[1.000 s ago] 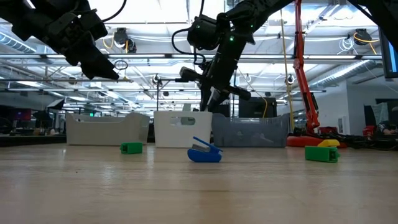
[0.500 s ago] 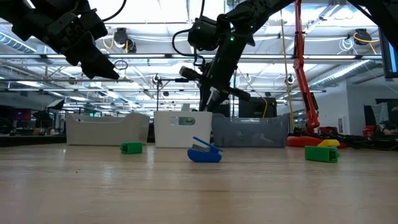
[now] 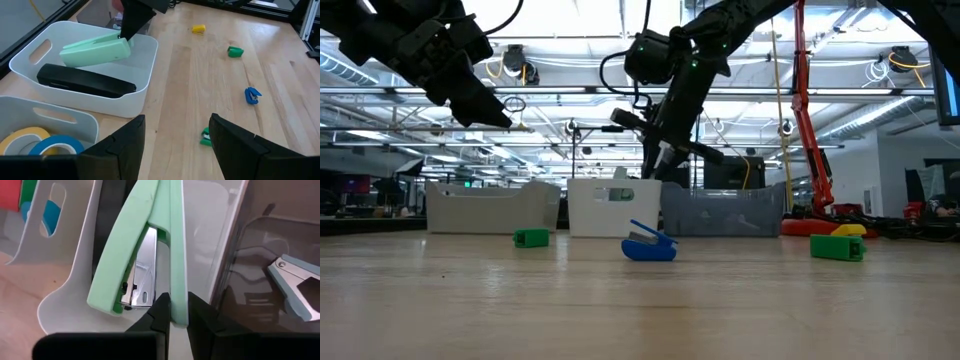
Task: Pick and place Stapler, Stapler remover, tape
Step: Put the green stapler into the white bin
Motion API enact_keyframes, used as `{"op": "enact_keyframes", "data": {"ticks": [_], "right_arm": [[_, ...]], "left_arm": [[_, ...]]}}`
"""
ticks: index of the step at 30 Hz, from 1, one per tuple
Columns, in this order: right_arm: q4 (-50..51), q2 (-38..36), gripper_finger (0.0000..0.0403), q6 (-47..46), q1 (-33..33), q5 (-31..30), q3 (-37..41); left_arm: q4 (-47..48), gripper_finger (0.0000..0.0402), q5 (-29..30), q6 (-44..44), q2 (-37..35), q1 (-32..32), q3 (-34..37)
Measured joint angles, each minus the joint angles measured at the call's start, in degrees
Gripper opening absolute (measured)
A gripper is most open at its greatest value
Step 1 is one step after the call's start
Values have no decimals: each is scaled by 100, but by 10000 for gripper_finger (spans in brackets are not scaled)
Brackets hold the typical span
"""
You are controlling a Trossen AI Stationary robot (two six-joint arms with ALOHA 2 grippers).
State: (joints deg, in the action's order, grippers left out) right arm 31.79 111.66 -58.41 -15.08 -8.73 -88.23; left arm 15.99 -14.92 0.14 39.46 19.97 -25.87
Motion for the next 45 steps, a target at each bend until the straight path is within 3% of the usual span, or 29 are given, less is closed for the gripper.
{"op": "enact_keyframes", "data": {"ticks": [25,45], "right_arm": [[-376,4,69,82,-103,413,0],[-385,4,71,102,-100,736,0]], "left_arm": [[43,218,0,168,2,0,-2],[45,218,0,216,2,0,-2]]}}
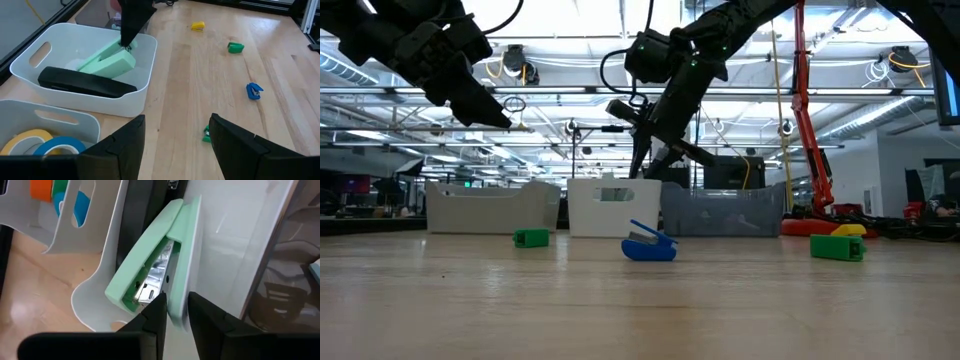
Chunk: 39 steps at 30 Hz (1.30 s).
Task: Pick and place Stapler, Stapler remover, tape
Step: Put the green stapler into the white bin, then put the yellow stapler into the white bin
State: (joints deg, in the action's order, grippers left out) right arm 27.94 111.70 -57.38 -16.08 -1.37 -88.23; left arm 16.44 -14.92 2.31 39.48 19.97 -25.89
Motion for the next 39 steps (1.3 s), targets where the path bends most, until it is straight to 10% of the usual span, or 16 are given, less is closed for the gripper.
{"op": "enact_keyframes", "data": {"ticks": [18,39], "right_arm": [[-32,0,144,0,-27,-161,0],[39,0,137,904,-42,-413,4]], "left_arm": [[1,218,0,-4,0,0,0],[-2,218,-2,-107,0,0,0]]}}
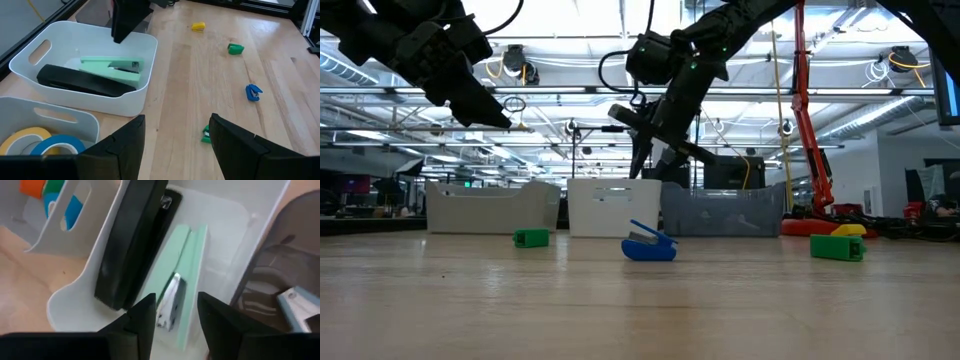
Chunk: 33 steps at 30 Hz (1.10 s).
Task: Pick and place Stapler, Stapler remover, tape
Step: Put the yellow stapler into the white bin
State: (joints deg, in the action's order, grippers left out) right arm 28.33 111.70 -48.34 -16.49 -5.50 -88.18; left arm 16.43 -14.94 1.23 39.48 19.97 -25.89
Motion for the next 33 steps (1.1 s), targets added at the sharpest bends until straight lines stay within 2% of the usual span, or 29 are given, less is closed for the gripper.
{"op": "enact_keyframes", "data": {"ticks": [7,13,17,24,29,33], "right_arm": [[-187,-5,132,392,1,35,0],[275,-382,132,1690,282,1245,2],[977,-627,132,2219,704,1482,2],[2262,-1062,132,2786,1531,1219,1],[3647,-1387,132,2855,2064,312,17],[4258,-1798,132,2541,2435,-185,453]], "left_arm": [[0,218,0,-52,-1,-2,0],[0,218,-127,-439,-2,0,0],[0,218,-187,-598,-1,-2,0],[0,218,-199,-973,0,-1,0],[-4,218,-198,-1314,0,-2,0],[-20,218,-197,-1618,0,-2,0]]}}
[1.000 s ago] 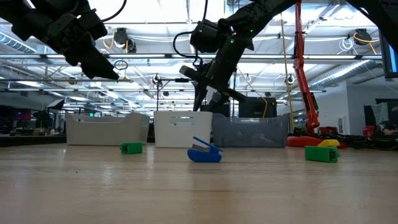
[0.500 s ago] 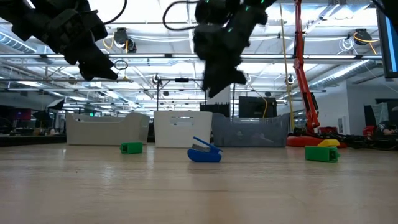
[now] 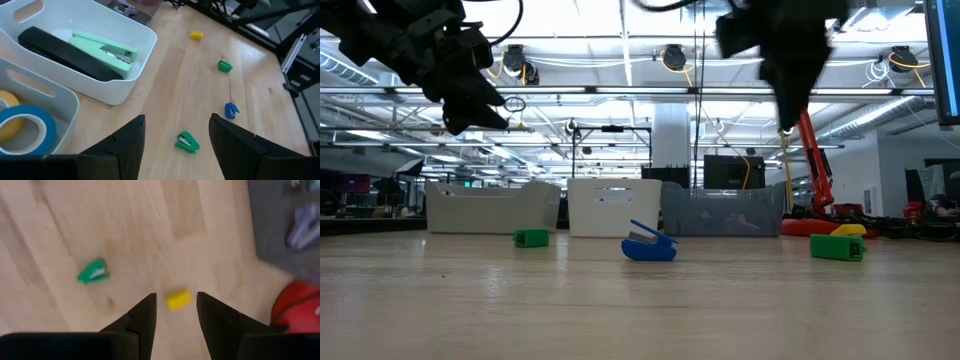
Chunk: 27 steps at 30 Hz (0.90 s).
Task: Pick and place Stapler, Stapler remover, tape
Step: Put the yellow stapler into the white bin
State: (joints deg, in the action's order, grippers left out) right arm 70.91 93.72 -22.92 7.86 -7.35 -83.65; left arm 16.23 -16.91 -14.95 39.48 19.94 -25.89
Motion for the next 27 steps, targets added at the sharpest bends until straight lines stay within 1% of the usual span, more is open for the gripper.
{"op": "enact_keyframes", "data": {"ticks": [3,5,9,15,18,21,27], "right_arm": [[-54,-514,132,-662,161,-26,609],[-48,-828,132,-1322,217,-7,1077],[-387,-1520,132,-2604,230,28,1967],[-1473,-2322,134,-3648,215,404,3124],[-2226,-2526,142,-3988,103,562,3588],[-2863,-2578,154,-4086,-96,699,3949],[-3221,-2576,178,-3940,-624,1082,4358]], "left_arm": [[0,218,-2,-91,0,0,0],[0,218,-2,-151,0,0,0],[-2,218,36,-290,0,0,0],[-17,218,49,-554,-1,0,0],[-24,218,49,-673,-1,0,0],[-26,218,51,-765,0,0,0],[-31,218,51,-811,-1,0,0]]}}
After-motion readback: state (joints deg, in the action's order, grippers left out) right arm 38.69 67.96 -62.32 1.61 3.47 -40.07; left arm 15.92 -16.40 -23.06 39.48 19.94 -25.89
